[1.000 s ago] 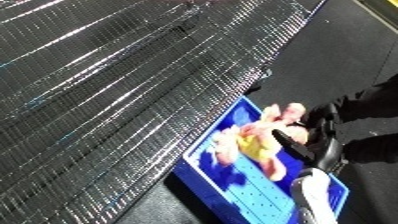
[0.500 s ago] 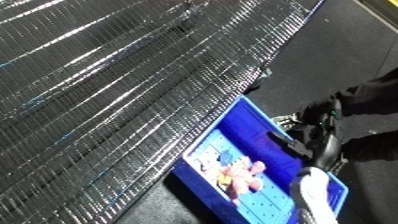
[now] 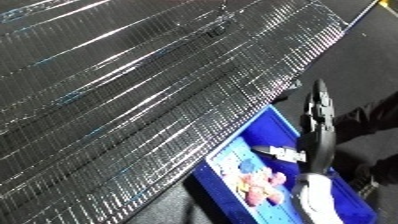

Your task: Pick up the object and place it into the box

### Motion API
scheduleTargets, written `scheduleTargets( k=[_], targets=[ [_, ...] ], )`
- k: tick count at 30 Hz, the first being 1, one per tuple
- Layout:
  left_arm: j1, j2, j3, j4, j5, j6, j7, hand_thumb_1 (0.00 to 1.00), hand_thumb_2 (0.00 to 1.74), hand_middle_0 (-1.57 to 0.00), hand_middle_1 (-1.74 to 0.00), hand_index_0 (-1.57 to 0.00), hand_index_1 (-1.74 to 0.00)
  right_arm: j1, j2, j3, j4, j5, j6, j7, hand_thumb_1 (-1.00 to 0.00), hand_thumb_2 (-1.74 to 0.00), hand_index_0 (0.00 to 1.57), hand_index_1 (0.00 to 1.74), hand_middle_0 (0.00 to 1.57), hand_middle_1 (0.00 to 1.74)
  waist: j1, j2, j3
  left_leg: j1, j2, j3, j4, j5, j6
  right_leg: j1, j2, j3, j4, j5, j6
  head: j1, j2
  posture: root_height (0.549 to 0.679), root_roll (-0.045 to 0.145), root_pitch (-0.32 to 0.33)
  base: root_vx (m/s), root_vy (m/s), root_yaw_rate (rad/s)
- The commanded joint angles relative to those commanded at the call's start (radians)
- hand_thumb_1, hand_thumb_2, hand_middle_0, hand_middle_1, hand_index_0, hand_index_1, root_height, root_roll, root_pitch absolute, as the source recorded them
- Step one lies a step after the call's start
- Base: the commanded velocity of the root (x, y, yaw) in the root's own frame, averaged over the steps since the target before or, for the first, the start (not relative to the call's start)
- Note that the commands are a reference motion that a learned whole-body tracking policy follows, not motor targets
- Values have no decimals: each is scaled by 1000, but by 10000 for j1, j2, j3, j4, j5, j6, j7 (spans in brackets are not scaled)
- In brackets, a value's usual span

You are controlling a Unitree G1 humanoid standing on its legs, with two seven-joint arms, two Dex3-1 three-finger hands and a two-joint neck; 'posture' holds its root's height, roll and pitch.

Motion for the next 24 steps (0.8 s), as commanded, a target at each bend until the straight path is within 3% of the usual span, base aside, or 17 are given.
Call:
scheduleTargets(
  k=[8,15,24],
  targets=[
    [-61,51,-30,27,165,171,-18,1000,1740,-1570,-1740,-1570,-1740,-369,180,1107,-49,-26,291,573,0,0,0,0,0,0,538,-312,0,-265,11,-296,146,45,-9,10,44,-154,98,3,1,-1439,-348,648,86,-9,-30,-18,120],
    [-230,63,15,51,312,301,0,1000,1740,-1570,-1740,-1570,-1740,-681,53,2147,215,70,673,1302,0,0,0,0,0,0,993,-585,0,-467,-5,-570,294,72,-37,15,58,-286,270,-100,17,-3322,-823,645,78,-19,-22,-31,145],
    [-392,-27,78,112,319,434,12,1000,1740,-1570,-1740,-1570,-1740,-1025,58,3223,634,456,1014,2051,0,0,0,0,0,0,1497,-855,0,-676,-24,-820,448,84,-33,-38,47,-430,513,-249,30,-5149,-866,641,69,-26,-7,-23,116]
  ],
)
